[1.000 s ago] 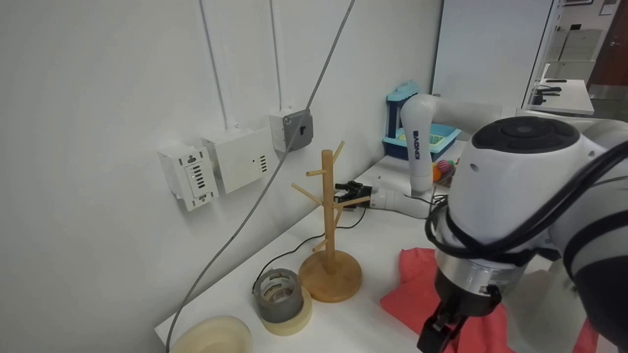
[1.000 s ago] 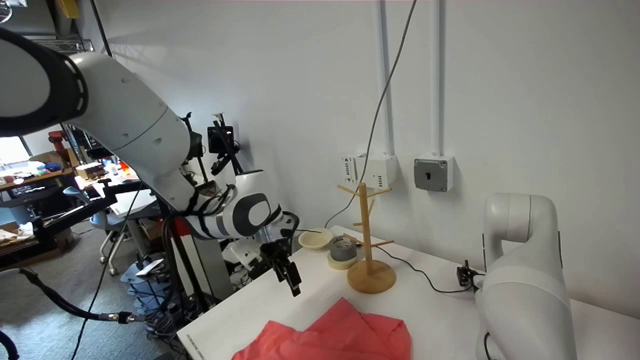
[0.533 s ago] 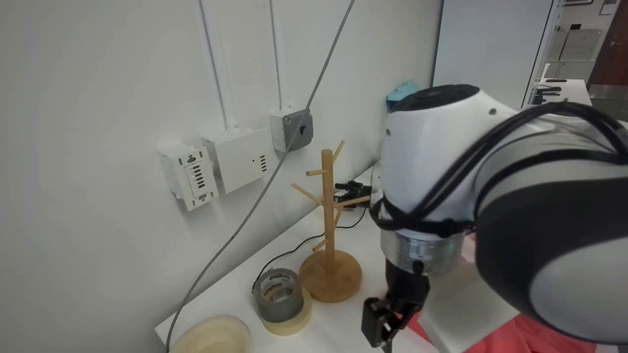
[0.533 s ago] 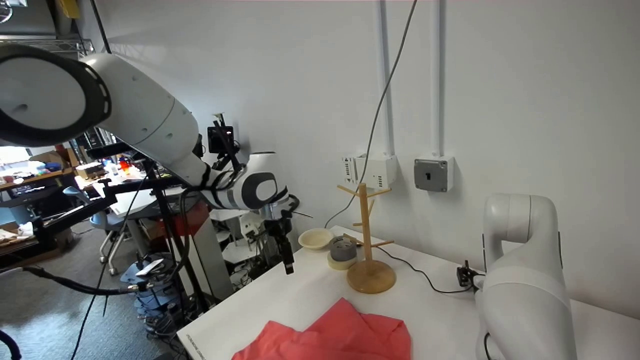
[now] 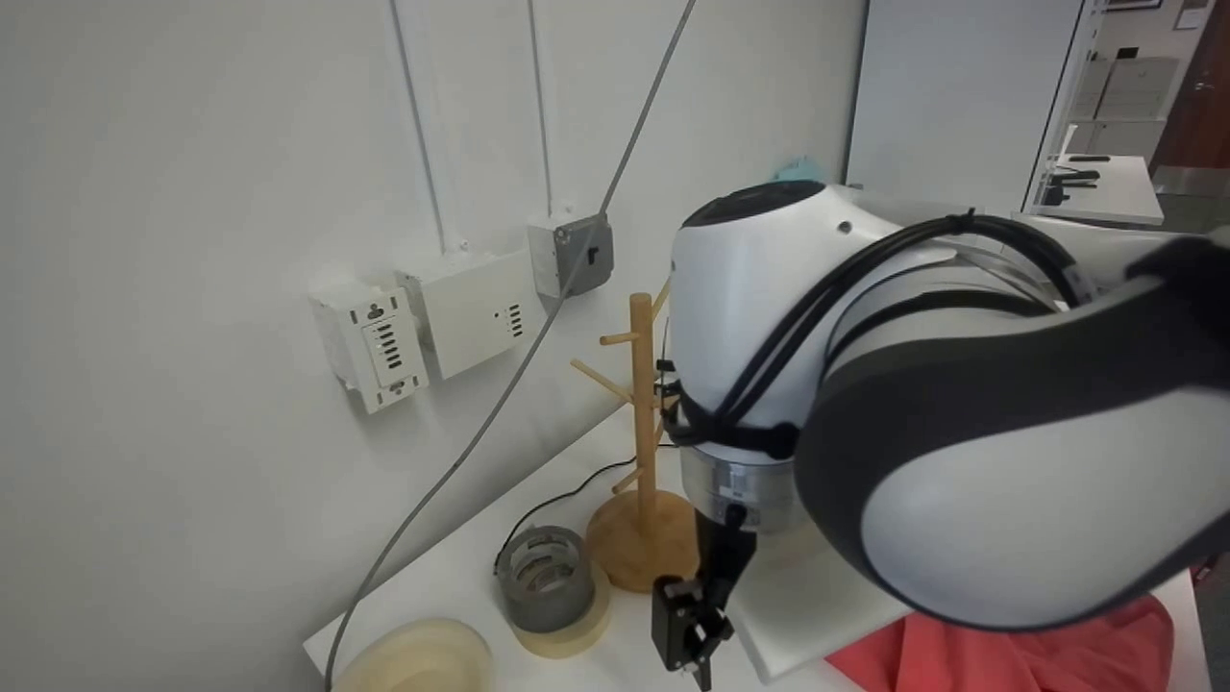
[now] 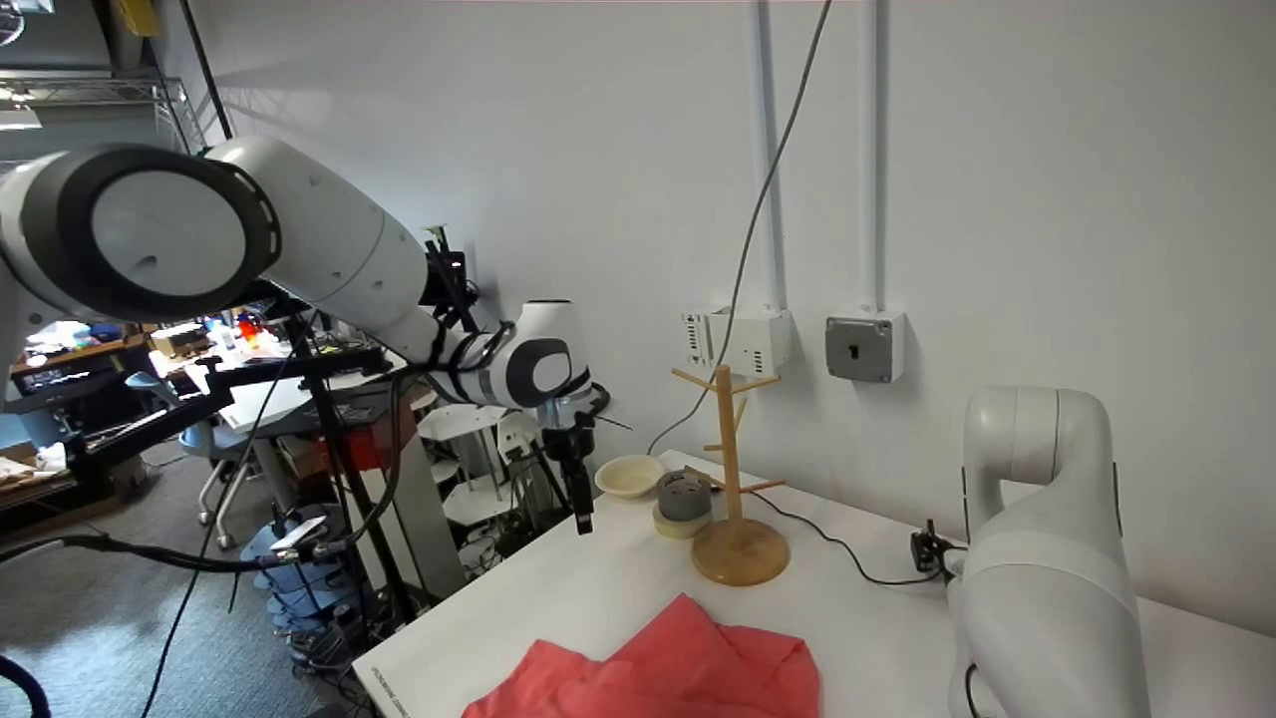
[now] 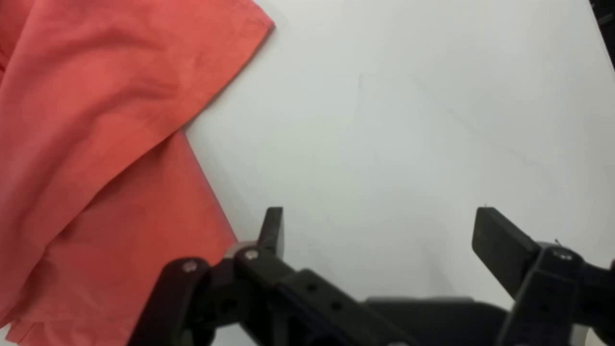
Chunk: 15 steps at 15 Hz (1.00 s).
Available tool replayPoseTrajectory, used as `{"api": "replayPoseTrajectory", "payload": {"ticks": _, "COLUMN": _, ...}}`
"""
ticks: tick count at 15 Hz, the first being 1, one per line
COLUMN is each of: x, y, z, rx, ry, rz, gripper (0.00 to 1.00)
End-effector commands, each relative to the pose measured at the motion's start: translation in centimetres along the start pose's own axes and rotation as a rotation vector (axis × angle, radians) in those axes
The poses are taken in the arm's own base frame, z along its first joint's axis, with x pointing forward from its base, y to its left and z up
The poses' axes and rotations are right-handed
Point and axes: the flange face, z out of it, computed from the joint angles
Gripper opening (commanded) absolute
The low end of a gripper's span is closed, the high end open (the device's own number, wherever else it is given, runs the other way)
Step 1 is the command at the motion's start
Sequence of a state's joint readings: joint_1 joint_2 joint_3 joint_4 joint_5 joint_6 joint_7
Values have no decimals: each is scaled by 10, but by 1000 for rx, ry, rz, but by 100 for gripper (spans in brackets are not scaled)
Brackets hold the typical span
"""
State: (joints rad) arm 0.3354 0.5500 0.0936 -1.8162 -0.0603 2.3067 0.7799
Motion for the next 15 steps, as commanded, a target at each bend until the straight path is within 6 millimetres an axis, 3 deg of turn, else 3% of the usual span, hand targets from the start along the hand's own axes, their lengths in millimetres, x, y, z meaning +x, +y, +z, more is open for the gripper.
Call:
{"api": "replayPoseTrajectory", "payload": {"ticks": 1, "x": 0, "y": -1, "z": -1, "rx": 0, "ry": 0, "rz": 0, "gripper": 100}}
{"api": "replayPoseTrajectory", "payload": {"ticks": 7, "x": 4, "y": 10, "z": -1, "rx": -8, "ry": -20, "rz": 16, "gripper": 100}}
{"api": "replayPoseTrajectory", "payload": {"ticks": 15, "x": 11, "y": 73, "z": 31, "rx": -13, "ry": -48, "rz": 143, "gripper": 100}}
